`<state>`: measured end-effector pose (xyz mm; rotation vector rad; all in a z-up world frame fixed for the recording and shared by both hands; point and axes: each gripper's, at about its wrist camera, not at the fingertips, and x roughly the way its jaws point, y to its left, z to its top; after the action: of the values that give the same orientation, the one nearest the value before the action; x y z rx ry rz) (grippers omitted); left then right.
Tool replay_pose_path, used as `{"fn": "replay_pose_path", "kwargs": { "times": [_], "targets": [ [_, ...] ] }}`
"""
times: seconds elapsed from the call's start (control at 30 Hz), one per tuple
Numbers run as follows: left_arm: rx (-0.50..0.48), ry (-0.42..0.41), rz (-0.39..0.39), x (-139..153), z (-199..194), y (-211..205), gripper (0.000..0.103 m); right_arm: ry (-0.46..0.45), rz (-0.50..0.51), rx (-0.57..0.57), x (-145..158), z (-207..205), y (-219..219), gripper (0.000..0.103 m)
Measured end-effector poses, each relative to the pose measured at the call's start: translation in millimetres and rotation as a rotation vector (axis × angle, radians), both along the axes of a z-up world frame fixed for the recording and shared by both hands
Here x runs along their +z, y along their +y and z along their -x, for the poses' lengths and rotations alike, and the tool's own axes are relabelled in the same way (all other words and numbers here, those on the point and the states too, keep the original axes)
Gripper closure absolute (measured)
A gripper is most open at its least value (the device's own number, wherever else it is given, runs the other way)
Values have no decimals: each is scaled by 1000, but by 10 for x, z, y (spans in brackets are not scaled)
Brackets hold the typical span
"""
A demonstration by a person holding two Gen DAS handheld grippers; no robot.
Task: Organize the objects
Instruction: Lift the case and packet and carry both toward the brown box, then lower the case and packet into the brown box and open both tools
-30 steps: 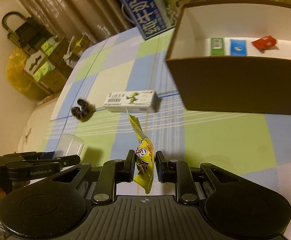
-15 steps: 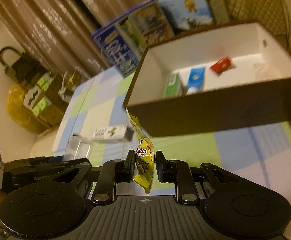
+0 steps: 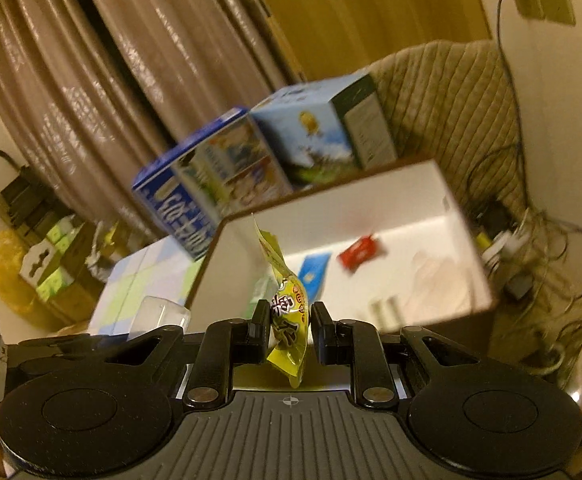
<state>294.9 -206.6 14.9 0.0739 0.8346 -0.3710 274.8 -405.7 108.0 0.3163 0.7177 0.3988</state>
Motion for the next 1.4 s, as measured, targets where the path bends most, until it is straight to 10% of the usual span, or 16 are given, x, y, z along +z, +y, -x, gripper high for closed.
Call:
{"fn": "replay_pose_path", "kwargs": {
  "times": [0.67, 1.2, 1.4],
  "targets": [
    [20, 152, -75, -567, -1370, -1019, 51, 47, 164, 29, -492, -1351, -92, 85],
    [45, 230, -104, -1022, -1751, -1163, 51, 55, 327, 58, -785, -1828, -2, 85],
    [47, 199, -90, -924, -1750, -1104, 35, 49, 379, 67, -849, -1909, 74, 85]
  ]
}}
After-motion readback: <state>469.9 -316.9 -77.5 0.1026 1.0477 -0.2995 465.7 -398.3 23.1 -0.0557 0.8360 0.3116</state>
